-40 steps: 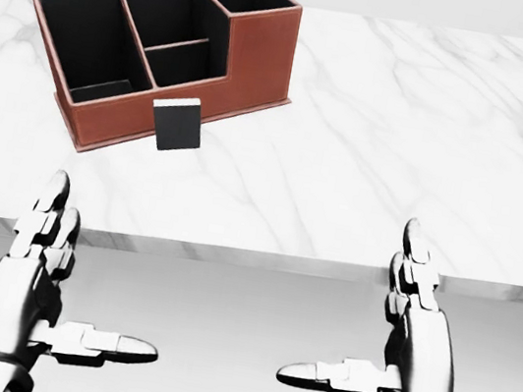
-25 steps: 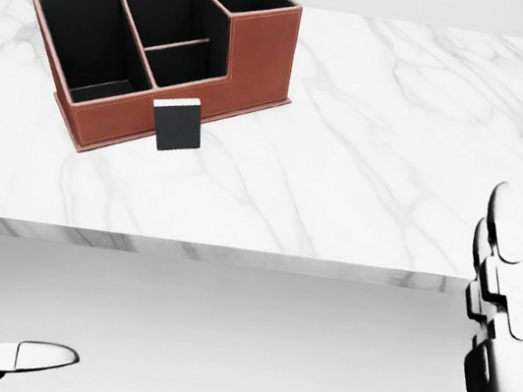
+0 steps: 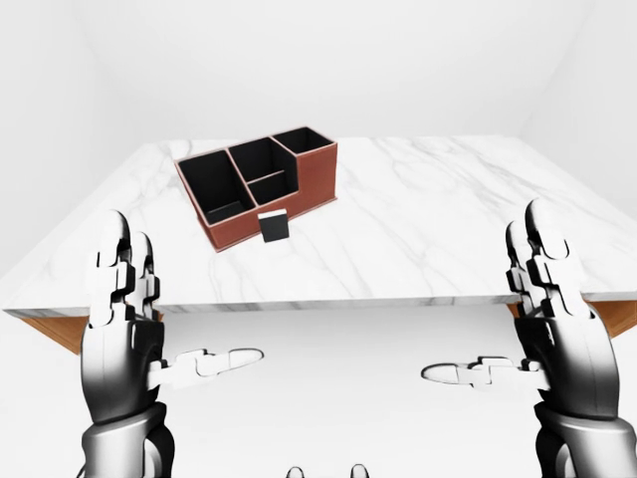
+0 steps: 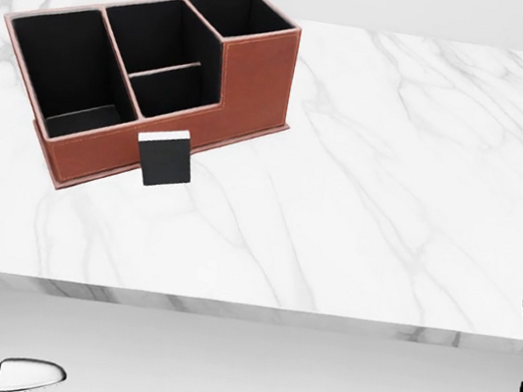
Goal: Pick up the book and place it in the left compartment of the caddy.
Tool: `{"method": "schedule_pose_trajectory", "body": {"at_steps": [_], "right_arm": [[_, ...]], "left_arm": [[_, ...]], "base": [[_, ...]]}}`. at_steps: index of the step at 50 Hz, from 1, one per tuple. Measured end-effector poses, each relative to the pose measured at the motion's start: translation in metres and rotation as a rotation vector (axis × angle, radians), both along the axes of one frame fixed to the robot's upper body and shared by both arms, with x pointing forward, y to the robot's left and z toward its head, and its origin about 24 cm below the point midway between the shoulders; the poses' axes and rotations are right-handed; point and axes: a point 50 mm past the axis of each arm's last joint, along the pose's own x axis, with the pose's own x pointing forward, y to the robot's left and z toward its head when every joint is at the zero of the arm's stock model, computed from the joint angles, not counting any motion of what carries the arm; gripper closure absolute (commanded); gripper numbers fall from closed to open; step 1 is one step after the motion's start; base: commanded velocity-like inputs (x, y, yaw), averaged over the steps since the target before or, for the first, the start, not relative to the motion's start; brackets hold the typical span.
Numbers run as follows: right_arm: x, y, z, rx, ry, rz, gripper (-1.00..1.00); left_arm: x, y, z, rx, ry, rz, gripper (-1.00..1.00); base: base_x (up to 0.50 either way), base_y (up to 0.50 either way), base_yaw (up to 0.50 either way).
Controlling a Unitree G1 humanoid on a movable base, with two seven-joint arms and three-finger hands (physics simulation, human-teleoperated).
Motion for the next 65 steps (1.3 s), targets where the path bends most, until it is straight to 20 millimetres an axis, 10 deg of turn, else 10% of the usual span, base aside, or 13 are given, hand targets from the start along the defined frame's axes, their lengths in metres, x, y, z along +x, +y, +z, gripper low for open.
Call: {"method": "schedule_pose_trajectory", "body": {"at_steps": [65], "right_arm": [[-0.0092, 0.0102, 0.0082, -0.048, -0.018, 0.023, -1.00]], "left_arm": [[0.0004, -0.0081, -0.0026, 0.020, 0.022, -0.026, -1.00]], "base": [[0.49, 0.11, 0.00]]}}
